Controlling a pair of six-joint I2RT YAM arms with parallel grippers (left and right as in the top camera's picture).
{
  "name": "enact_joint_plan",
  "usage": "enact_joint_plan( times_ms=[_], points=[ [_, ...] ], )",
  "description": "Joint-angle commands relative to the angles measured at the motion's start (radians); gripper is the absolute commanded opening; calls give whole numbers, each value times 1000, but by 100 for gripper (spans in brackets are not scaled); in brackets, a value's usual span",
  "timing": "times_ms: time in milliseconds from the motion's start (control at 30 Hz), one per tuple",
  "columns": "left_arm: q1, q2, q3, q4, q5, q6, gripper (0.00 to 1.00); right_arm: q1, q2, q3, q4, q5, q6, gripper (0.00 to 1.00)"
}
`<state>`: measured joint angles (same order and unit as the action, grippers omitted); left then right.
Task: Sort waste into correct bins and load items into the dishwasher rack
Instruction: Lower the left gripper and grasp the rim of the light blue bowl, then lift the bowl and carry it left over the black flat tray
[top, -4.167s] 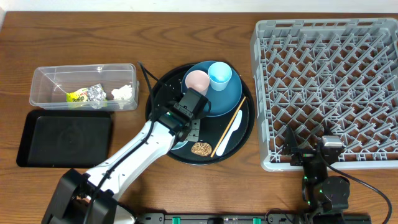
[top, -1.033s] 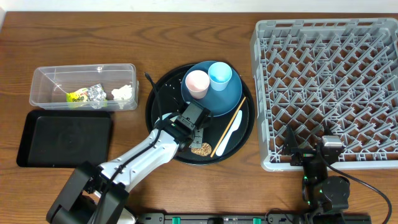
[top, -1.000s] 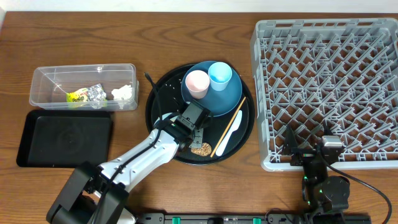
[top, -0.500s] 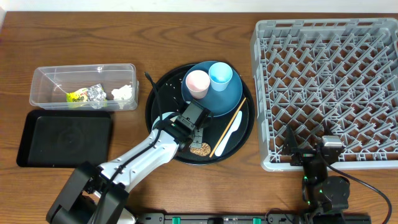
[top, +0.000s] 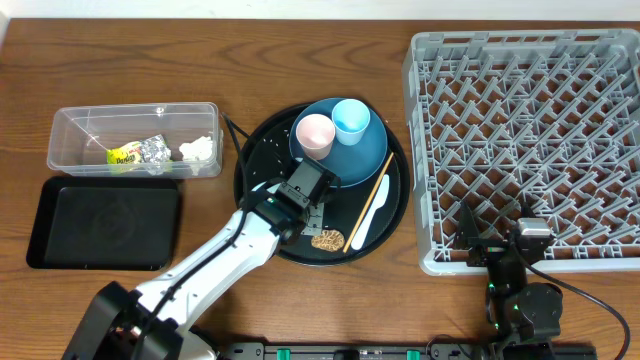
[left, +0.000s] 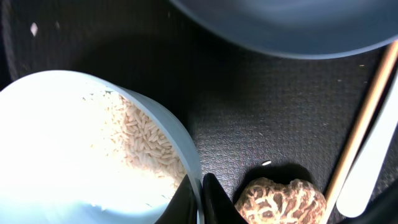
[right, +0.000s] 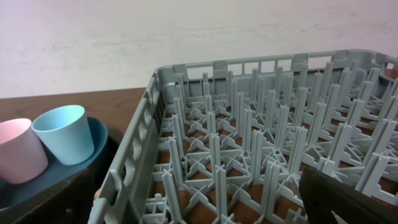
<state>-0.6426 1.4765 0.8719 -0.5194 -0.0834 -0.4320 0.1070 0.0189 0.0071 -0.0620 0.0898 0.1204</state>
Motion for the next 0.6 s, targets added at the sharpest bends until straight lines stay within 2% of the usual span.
enact_joint_plan(
  times_ms=[0, 267, 567],
  points=[
    [6, -41, 30, -3, -31, 55, 6, -1, 3, -2, -2, 7, -13, 99],
    [53, -75, 47, -61, -42, 106, 6, -1, 3, -2, -2, 7, -13, 99],
    [214, -100, 146, -229, -40, 138, 6, -1, 3, -2, -2, 7, -13, 99]
  ],
)
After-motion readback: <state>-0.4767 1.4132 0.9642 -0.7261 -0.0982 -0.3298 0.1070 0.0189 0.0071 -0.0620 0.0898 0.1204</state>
